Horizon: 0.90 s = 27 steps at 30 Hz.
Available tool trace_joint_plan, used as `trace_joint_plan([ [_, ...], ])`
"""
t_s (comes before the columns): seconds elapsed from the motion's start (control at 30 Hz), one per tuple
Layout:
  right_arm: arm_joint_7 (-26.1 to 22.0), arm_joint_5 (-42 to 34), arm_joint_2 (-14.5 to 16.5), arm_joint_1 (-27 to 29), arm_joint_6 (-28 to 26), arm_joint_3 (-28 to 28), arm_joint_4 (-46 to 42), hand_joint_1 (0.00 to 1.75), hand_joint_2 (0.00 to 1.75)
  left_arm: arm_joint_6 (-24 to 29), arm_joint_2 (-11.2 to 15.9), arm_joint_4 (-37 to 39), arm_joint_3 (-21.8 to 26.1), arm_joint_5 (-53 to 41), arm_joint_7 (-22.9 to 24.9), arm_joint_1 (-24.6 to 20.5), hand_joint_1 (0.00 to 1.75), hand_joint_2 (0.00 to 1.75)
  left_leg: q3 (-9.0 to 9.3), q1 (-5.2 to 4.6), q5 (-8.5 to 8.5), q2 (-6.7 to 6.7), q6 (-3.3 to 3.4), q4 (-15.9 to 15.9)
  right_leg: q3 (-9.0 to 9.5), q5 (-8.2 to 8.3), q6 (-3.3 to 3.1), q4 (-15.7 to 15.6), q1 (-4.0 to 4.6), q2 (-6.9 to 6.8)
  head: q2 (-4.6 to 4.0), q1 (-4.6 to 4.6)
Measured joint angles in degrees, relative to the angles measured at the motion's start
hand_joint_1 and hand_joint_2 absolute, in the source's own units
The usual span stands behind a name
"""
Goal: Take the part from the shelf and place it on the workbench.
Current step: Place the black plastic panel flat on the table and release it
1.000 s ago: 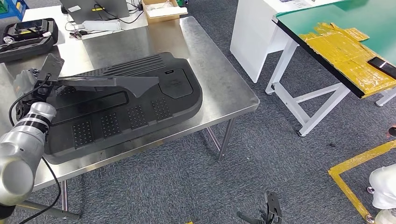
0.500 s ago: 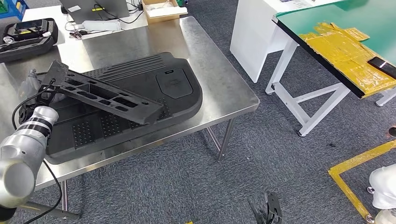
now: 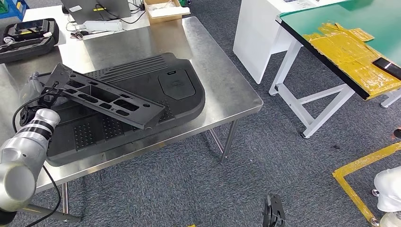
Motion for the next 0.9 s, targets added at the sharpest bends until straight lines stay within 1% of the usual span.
trace_joint_plan([
  [0.3,0.01,0.06,0.02,0.0,0.0,-0.01,0.0,0.0,0.0,-0.31,0.0,0.0,-0.17,-0.74,0.32,0.06,0.0,1.75,0.0,0.0,0.0,0.0,0.0,0.0,0.0,0.0,0.0,0.0,0.0,0.0,0.0,-0.02],
  [0.47,-0.07,0.45,0.02,0.0,0.07,-0.12,0.0,0.0,0.0,-1.4,0.16,0.0,-2.43,-7.19,4.01,0.12,0.0,1.75,-0.02,0.0,0.0,0.0,0.0,0.0,0.01,0.0,0.0,0.0,0.0,0.0,0.0,-0.01],
  [0.67,-0.21,0.86,0.02,0.03,0.18,-0.61,0.0,0.0,0.0,-1.27,1.63,0.0,-4.9,-11.64,4.89,0.14,0.0,1.75,-0.02,0.0,0.0,0.01,0.0,0.0,-0.01,0.0,0.0,0.0,0.0,0.0,0.0,-0.02],
  [0.83,-0.25,1.01,0.02,0.03,0.23,-0.89,0.0,0.0,0.0,-1.17,2.67,0.0,-5.78,-12.79,5.31,0.23,0.0,1.75,-0.02,0.0,0.0,0.01,0.0,0.0,-0.02,0.0,0.0,0.01,0.0,0.0,0.0,-0.02],
  [0.9,-0.26,1.02,0.02,0.02,0.24,-0.93,0.0,0.0,0.0,-1.11,2.91,0.0,-5.91,-12.97,5.33,0.31,0.0,0.87,-0.03,0.0,0.0,0.0,0.0,0.0,-0.01,0.0,0.0,0.01,0.0,0.0,0.0,-0.02],
])
